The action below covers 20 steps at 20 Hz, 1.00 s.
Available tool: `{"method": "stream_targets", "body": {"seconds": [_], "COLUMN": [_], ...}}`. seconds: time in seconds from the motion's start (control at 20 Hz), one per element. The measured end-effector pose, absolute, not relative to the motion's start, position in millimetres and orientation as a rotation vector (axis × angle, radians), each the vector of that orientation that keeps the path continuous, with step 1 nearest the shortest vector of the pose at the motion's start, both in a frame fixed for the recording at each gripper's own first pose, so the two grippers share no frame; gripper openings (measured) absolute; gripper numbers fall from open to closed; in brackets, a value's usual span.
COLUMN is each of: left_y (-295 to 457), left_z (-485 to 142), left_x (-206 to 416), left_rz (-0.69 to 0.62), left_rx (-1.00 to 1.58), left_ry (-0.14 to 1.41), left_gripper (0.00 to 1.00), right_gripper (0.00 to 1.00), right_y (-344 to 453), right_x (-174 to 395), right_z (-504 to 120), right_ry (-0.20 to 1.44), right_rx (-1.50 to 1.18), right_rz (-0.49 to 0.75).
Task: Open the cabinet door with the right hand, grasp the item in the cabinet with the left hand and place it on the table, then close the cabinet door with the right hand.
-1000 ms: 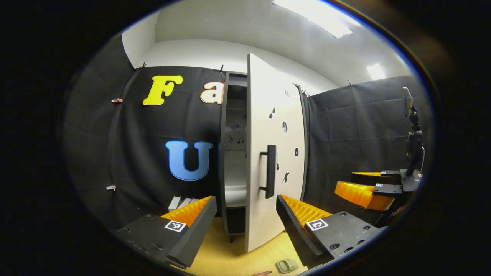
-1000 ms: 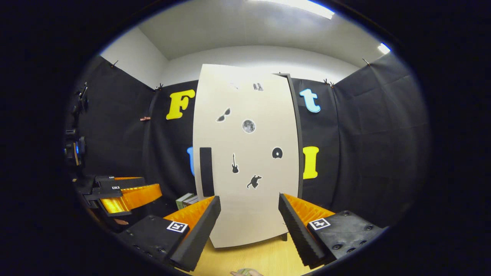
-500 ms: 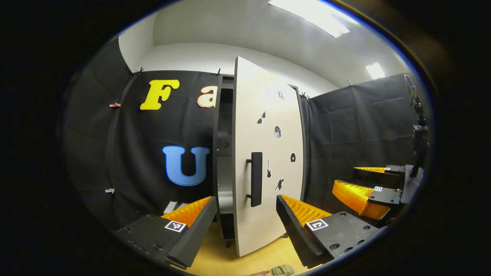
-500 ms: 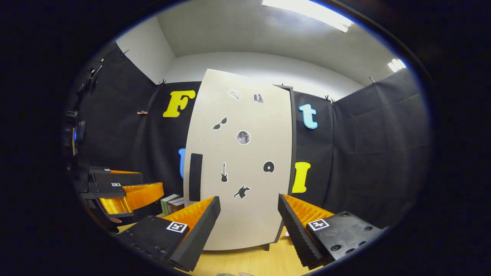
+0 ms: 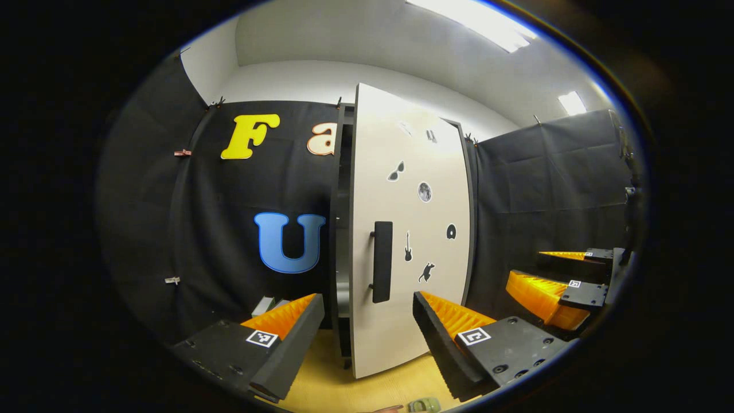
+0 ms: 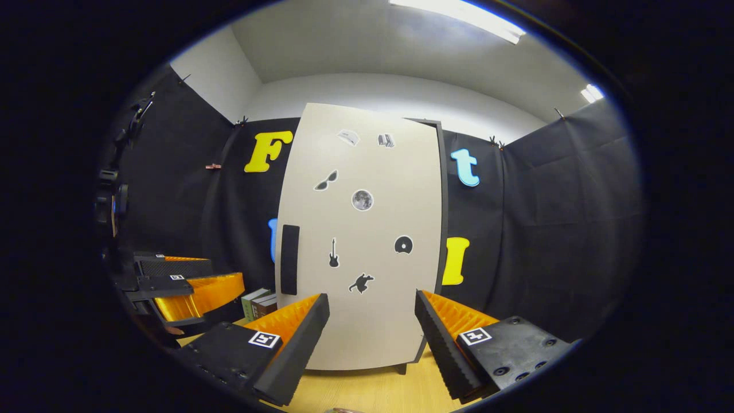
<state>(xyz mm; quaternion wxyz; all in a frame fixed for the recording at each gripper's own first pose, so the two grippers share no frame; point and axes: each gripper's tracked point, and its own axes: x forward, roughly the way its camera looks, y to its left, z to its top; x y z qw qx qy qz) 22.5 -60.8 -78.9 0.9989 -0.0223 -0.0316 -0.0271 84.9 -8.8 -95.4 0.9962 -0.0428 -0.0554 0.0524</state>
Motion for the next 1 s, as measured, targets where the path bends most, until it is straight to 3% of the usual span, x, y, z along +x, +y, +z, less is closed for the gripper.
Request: {"method": "stream_targets", "body": {"seconds": [1.0], "left_y": [-100], "left_z": [-69], "left_x": [24], "left_rz": [-0.129], "left_rx": [-0.03], "left_ry": [-0.087], "left_gripper": [0.97], "right_gripper": [0.97], "right_y": [-30], "right_x": [89], "right_z": [-102], "right_ry": [-0.082], "right_rx": [-0.101], "right_rz": [0.077]}}
